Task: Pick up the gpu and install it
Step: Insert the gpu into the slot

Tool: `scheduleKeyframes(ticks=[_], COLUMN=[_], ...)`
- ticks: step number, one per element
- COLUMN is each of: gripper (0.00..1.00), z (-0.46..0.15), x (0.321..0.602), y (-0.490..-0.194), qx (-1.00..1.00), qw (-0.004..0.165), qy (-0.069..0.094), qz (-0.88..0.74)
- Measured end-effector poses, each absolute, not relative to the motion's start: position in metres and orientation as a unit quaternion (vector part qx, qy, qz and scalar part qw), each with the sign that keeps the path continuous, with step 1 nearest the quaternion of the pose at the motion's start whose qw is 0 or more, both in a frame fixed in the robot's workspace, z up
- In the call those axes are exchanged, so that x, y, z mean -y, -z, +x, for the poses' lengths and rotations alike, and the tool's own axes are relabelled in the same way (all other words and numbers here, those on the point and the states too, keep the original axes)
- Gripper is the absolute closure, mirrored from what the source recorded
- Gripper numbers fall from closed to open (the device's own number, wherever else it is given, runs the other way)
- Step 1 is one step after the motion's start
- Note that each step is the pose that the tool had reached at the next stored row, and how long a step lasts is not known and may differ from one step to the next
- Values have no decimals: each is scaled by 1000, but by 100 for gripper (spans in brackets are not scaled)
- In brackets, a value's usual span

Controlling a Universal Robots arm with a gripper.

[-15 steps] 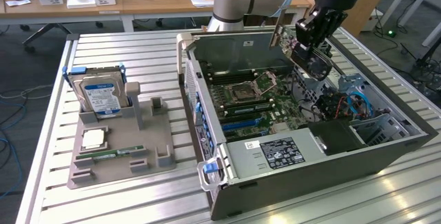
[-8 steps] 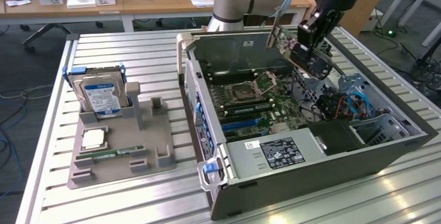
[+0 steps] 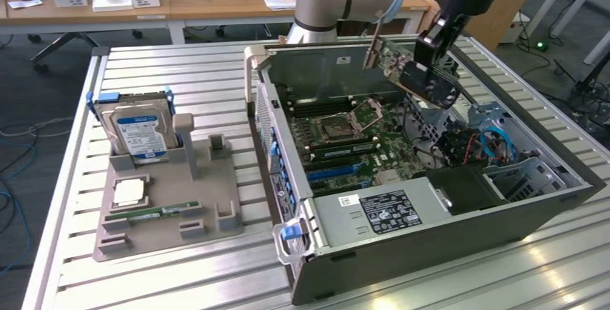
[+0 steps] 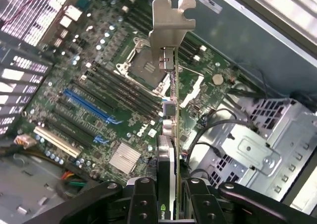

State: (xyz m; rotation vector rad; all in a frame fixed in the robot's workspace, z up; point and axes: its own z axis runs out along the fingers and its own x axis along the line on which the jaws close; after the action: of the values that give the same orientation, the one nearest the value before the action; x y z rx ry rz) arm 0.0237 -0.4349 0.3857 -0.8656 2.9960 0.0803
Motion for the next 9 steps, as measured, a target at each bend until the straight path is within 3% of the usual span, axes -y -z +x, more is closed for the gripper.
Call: scheduleKeyframes(ticks=[9], gripper=[73], z=[24], x=[435], y=[-385], qx=[-937], qw=[9], qy=[-26], qz=[-348])
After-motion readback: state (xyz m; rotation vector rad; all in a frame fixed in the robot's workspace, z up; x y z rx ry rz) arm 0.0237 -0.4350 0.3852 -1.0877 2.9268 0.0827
